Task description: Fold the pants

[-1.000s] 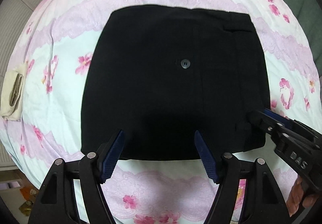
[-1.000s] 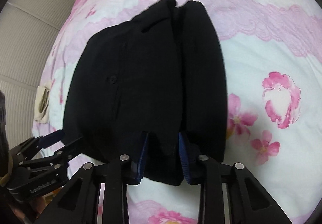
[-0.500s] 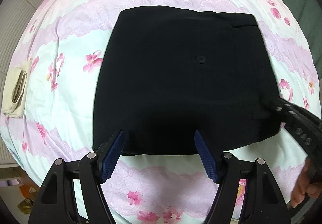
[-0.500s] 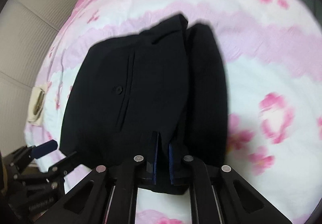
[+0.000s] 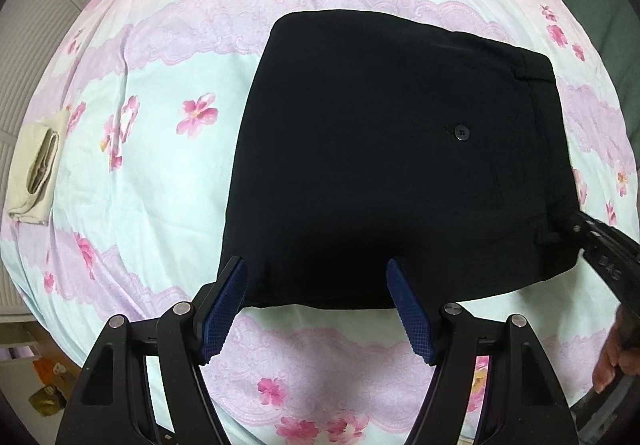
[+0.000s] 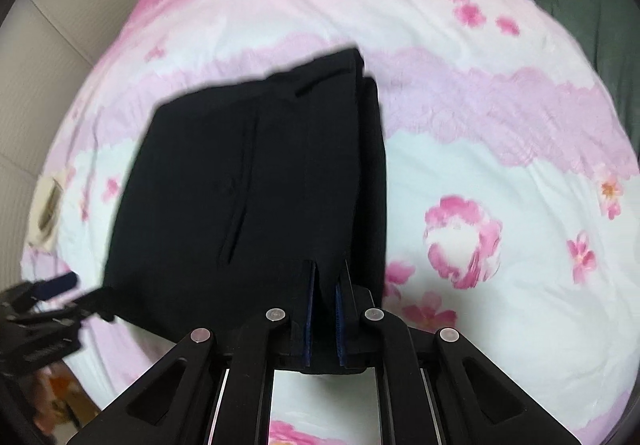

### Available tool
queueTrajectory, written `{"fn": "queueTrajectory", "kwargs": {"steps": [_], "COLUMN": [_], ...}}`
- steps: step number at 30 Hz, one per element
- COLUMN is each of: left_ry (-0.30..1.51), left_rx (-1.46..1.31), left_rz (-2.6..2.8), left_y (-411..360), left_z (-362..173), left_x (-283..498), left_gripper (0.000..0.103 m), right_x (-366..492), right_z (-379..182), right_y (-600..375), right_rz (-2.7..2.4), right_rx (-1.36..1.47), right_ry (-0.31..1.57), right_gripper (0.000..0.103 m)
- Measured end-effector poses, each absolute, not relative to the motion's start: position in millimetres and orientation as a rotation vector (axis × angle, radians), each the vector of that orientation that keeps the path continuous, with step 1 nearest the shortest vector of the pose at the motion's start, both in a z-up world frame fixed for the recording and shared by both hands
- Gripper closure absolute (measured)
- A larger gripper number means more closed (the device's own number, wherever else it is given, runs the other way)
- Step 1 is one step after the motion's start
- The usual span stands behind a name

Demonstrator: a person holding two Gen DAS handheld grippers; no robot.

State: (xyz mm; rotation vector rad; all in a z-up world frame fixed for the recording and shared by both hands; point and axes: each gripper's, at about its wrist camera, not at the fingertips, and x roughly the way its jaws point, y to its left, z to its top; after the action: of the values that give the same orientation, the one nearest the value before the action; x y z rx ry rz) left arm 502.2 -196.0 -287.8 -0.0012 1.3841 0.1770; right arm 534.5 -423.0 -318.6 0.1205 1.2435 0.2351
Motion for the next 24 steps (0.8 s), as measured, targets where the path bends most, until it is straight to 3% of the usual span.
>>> {"fn": "queueTrajectory", "kwargs": {"steps": [4,9,24], "left_ry": [1.380,1.372,1.289], "left_rx": [0.014,0.001,-0.024], "left_rz": [0.187,0.204,0.196], "left_y": [-196.1,-187.5,-141.8], "left_z": [-285.9,-280.9,-242.1], "left_x": [498.6,488.1,436.3], "left_gripper": [0.032,0.032,0.032], "right_x": [537.3,530.3,470.5], "right_z": [-335.1,-335.2,-267.2], "right_y": [-425.9,-437.0,-458.9], "right_rz": [0.202,0.098,-0.009], "right_rx": [0.107,0.046,0.104], "right_ry": [1.277,1.287,1.165], "right_gripper": [0.089,0.050,0.034]}}
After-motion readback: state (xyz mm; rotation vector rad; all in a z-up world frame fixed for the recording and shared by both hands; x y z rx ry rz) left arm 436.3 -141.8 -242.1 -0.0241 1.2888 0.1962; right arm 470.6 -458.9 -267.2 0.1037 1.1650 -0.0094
